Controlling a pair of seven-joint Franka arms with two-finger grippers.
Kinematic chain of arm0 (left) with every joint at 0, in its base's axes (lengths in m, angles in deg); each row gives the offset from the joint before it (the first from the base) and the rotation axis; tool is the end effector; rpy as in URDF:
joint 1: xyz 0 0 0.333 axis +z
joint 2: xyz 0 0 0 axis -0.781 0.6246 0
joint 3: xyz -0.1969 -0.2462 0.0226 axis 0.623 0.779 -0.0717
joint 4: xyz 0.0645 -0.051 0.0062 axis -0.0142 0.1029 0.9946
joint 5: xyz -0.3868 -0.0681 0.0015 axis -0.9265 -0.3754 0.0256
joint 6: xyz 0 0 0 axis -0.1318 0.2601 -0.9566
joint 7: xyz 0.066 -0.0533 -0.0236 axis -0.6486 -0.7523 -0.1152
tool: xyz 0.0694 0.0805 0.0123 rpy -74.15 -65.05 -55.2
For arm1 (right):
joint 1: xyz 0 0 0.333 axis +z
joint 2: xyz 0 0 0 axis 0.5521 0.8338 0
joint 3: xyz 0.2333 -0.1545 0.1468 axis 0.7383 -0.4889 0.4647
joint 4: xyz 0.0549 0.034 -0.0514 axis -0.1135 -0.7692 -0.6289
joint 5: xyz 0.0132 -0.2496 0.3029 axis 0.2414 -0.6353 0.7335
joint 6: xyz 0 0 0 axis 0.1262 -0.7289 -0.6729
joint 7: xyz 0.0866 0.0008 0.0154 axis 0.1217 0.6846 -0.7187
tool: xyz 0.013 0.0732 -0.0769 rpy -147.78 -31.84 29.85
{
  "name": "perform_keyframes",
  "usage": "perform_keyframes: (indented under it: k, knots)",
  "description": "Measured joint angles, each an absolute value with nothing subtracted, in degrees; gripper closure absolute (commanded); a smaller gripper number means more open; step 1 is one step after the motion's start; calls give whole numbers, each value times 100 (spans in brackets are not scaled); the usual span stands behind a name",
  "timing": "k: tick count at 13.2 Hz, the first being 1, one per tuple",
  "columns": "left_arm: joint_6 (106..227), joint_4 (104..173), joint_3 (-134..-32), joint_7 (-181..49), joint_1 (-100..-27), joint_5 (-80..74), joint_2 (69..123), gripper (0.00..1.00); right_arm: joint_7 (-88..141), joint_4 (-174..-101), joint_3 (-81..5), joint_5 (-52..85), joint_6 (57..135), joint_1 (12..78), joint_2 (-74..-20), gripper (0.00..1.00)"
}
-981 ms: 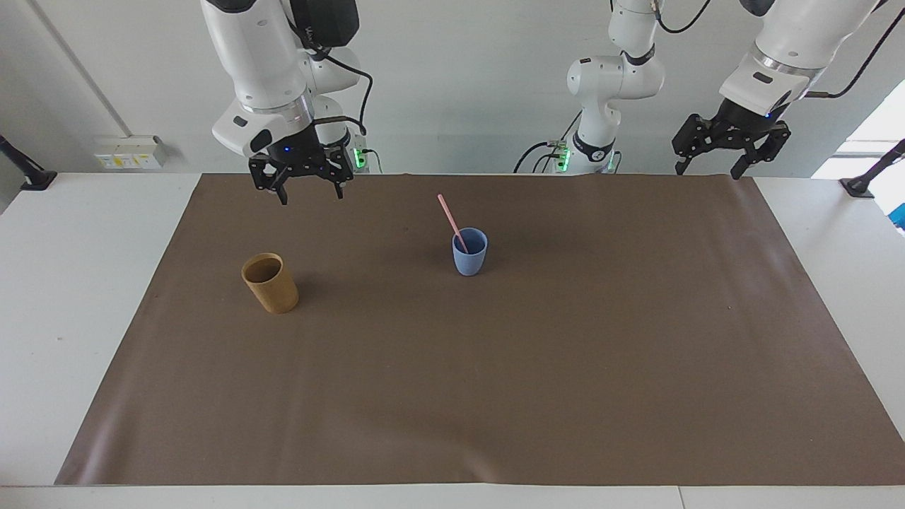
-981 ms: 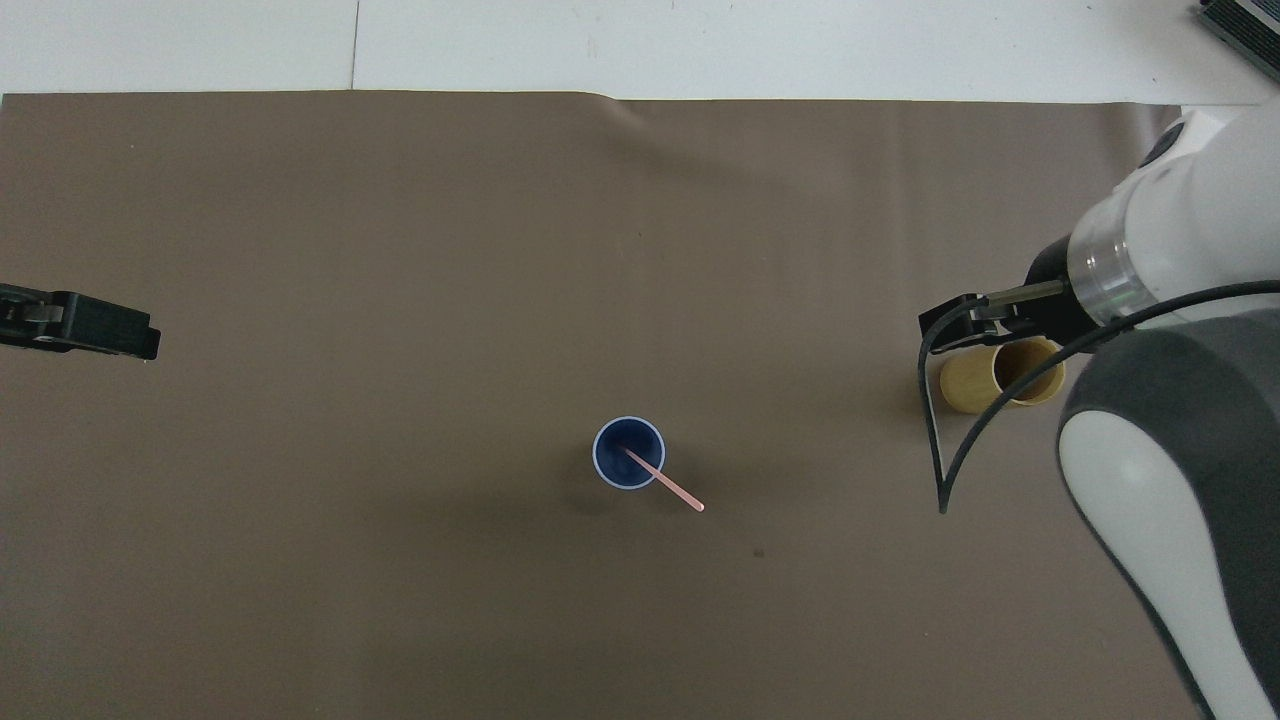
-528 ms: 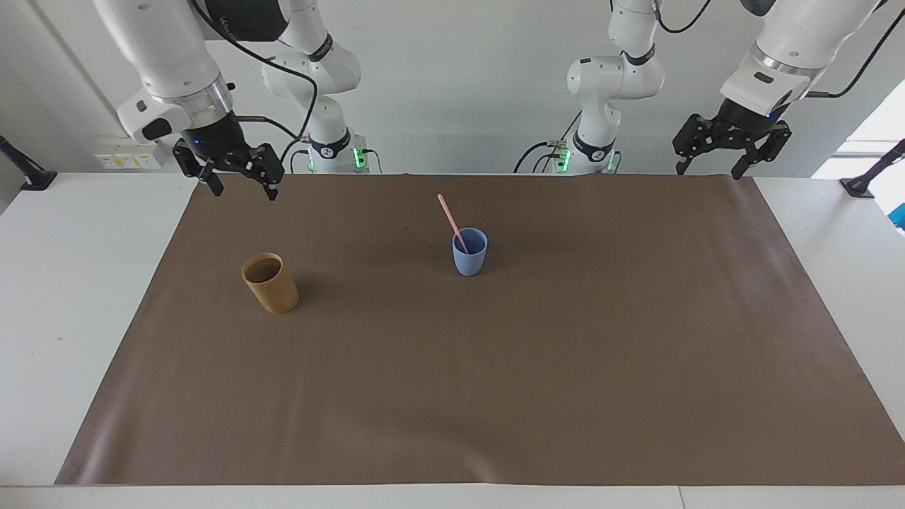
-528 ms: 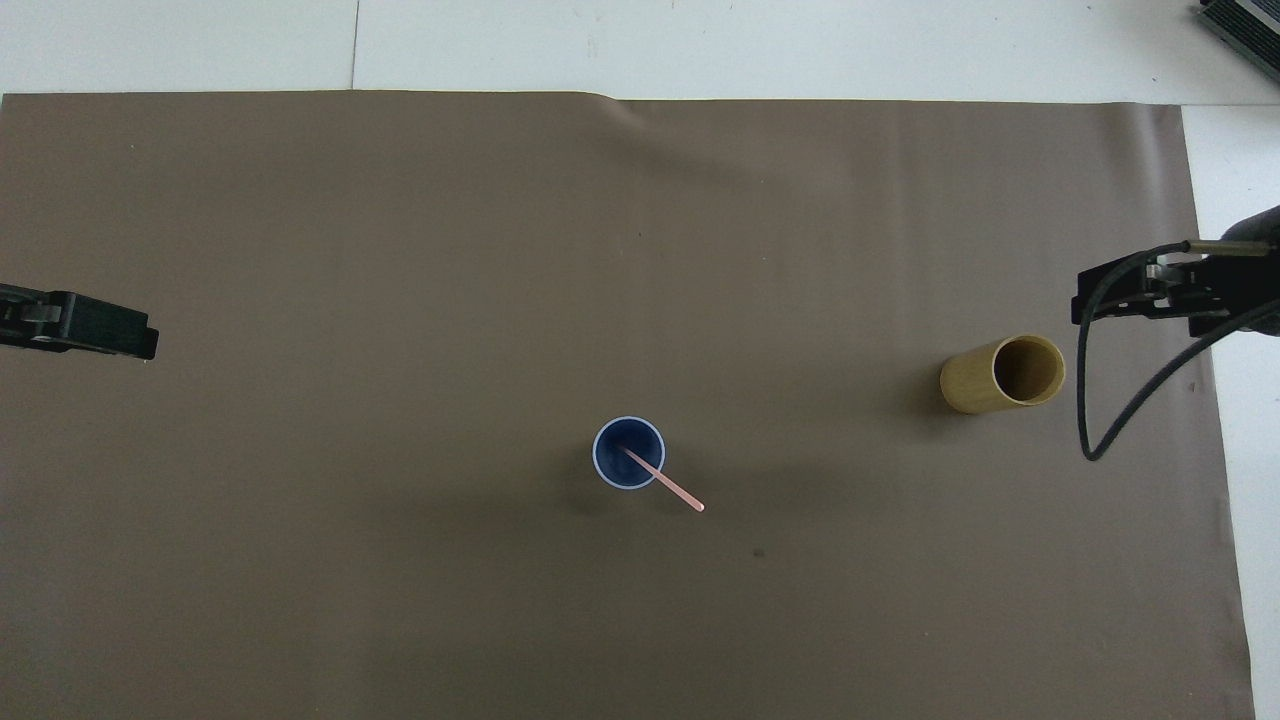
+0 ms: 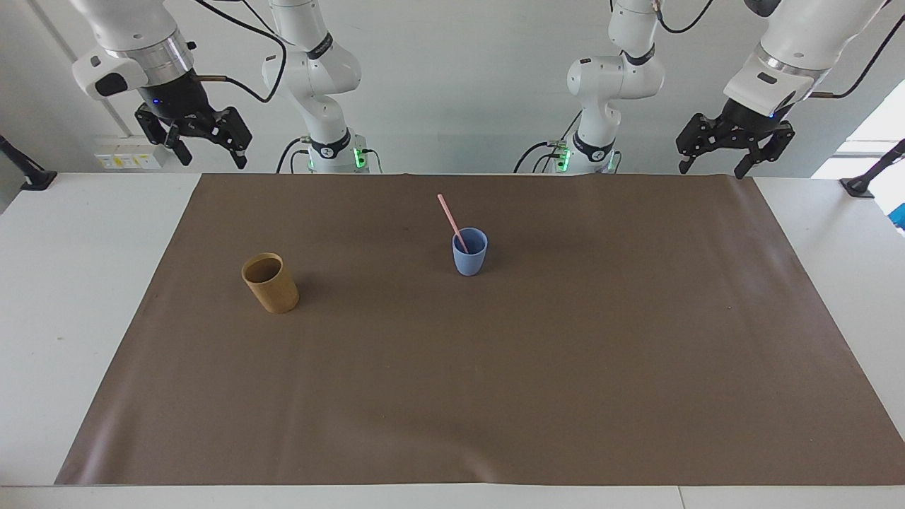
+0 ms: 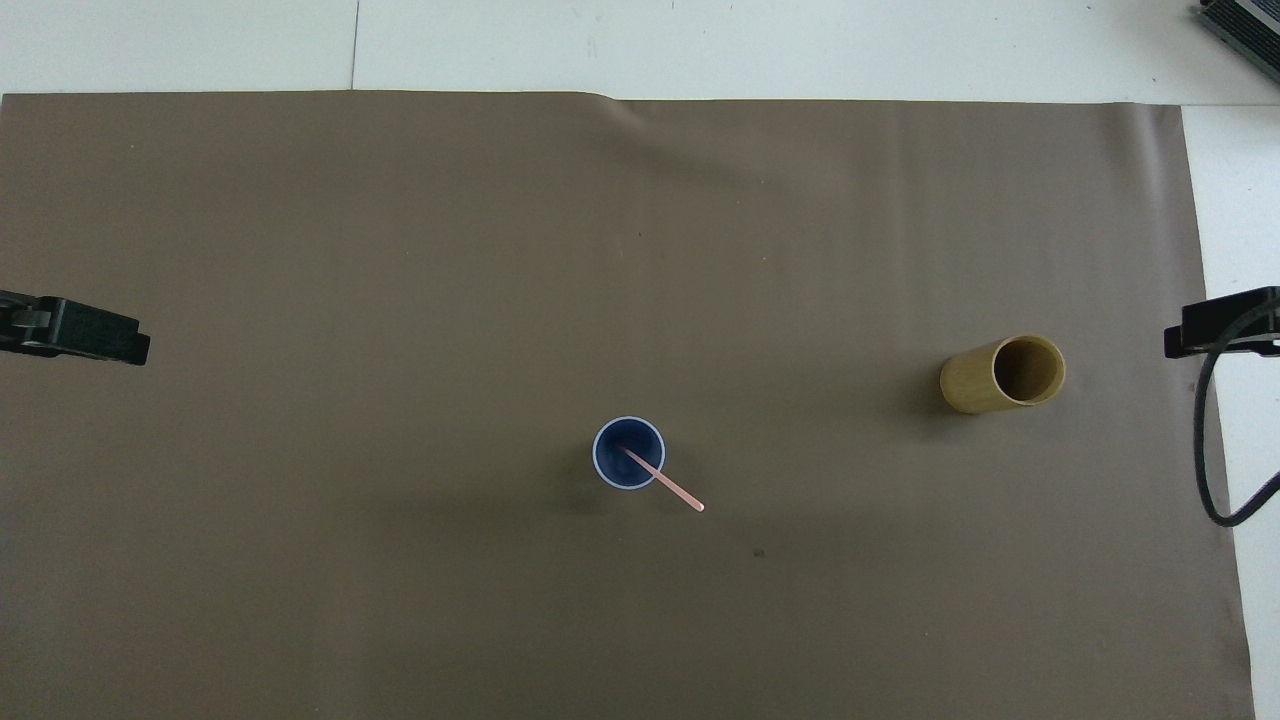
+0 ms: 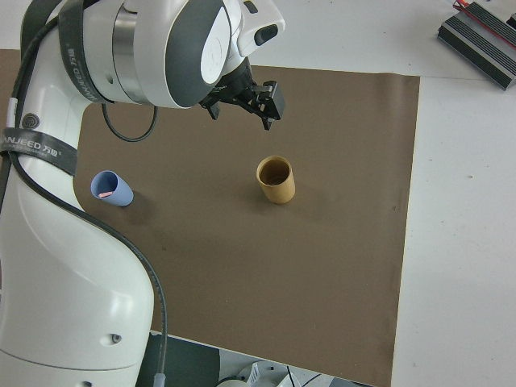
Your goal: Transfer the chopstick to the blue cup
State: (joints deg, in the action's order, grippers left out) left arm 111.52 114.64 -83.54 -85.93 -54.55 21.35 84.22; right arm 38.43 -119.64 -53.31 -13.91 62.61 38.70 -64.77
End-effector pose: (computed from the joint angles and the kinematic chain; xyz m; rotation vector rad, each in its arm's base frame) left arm 0.5303 -0.0527 0.6686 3.1083 -0.2689 -0.0107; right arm 0.5288 -0.0279 0.6729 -3.1256 0.1774 -0.0127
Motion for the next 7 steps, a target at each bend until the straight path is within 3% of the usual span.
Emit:
perform_keyframes:
  k: [7]
  knots:
    - [11138, 11464, -8354, -8623, -5455, 2135, 8422, 0, 3767, -12165, -5284, -1570, 6567, 3862, -6478, 0]
